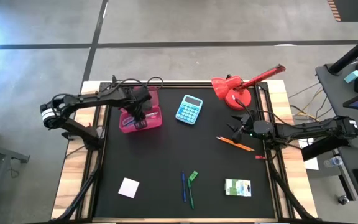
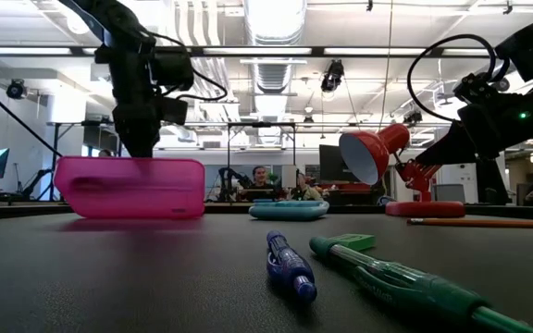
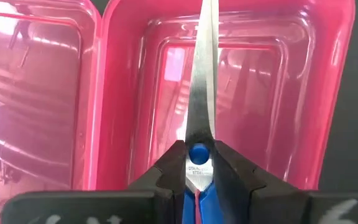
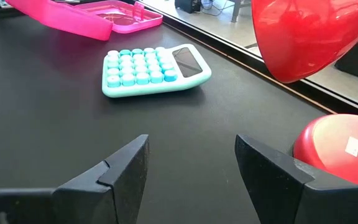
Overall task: Pack school essentials
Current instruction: Put the blue scissors into the pink supply box, then put the white sticky note into the pink supply box
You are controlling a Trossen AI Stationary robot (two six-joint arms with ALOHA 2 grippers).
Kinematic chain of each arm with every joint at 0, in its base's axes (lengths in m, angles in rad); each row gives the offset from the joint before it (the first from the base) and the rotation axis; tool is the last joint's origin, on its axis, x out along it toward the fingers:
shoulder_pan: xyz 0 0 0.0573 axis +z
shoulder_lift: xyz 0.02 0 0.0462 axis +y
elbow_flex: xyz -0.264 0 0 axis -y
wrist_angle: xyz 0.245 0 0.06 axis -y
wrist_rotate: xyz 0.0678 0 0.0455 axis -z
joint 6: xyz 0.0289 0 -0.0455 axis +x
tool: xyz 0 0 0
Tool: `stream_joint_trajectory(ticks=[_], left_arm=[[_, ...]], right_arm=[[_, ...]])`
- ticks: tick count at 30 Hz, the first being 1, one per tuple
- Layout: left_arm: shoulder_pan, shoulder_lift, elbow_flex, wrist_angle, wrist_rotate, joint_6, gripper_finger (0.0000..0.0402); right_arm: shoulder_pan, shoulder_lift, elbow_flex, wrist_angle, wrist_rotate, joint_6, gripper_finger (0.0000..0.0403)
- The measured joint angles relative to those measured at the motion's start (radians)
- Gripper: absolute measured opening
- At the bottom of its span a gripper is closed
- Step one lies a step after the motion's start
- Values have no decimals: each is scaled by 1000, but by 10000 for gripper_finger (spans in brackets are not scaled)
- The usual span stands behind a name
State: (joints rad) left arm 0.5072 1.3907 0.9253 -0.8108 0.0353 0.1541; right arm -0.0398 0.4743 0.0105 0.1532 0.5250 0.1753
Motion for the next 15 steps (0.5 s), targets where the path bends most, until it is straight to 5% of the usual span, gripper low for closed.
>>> stream_joint_trajectory(ticks=[8,15], left_arm=[[0,0,0,3,0,-8,114],[-5,-44,42,7,-1,39,123]], right_arm=[[0,0,0,0,0,0,228],[0,0,0,0,0,0,228]])
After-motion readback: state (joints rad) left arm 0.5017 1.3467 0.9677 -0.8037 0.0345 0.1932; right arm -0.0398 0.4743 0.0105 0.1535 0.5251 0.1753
